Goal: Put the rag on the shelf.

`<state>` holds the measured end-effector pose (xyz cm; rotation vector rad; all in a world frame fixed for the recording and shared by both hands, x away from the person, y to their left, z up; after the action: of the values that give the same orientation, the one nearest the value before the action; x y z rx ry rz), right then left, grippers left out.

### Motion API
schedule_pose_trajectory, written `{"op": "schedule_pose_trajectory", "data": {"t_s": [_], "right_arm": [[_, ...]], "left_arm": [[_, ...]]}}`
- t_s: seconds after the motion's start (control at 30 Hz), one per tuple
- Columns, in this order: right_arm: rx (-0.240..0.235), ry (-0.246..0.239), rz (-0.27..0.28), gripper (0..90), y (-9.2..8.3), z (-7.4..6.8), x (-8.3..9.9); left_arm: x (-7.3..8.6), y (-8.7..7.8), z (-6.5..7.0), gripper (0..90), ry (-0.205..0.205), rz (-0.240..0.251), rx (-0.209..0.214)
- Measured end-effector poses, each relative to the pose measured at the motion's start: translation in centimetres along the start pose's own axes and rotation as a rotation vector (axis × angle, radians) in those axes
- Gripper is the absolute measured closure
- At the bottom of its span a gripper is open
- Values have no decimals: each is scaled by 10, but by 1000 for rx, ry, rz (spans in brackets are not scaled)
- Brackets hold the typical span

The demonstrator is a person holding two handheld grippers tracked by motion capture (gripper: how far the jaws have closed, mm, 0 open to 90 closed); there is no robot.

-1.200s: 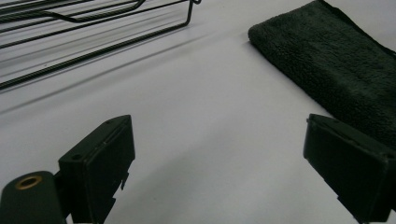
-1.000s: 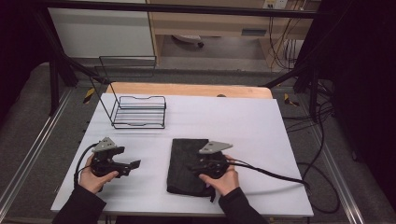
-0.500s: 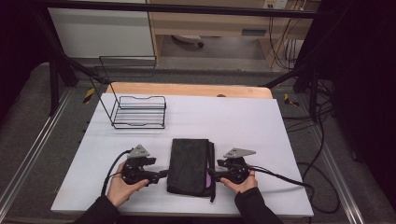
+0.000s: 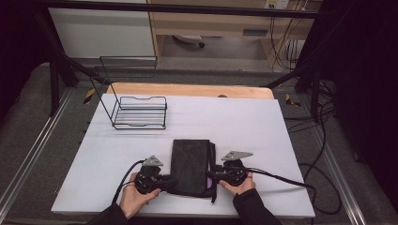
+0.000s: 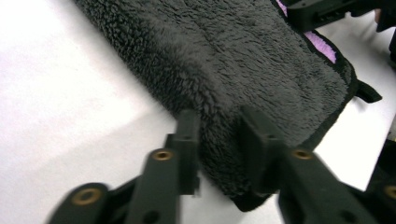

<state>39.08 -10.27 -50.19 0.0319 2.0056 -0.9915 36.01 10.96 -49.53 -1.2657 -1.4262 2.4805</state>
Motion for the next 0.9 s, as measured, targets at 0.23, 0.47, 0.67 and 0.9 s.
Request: {"op": "schedule_pose_trajectory", "data": {"t_s": [0.23, 0.47, 0.67, 0.9], "right_arm": [[-75, -3, 3, 810, -2, -6, -9], [-61, -16, -40, 759, -3, -11, -6], [-16, -74, 70, 494, -15, -5, -22], [40, -102, 139, 216, -20, 12, -41]], "left_arm": [[3, -12, 7, 821, 10, -12, 11], [7, -15, 1, 763, 41, -30, -18], [-11, -32, -18, 442, 65, 52, -78], [-39, -41, -39, 222, 71, 120, -129]]}}
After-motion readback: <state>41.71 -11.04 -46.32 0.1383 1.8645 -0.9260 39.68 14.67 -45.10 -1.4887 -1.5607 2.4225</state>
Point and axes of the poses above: each handheld gripper's, and its own axes: y roughly forward along the jaws, x roughly out of its underside, z roughly to its right, the point moved 7 cm from there along y, roughly forward along the jaws, and after that the axes turned 5 degrees about -x, right-handed, at the moved point
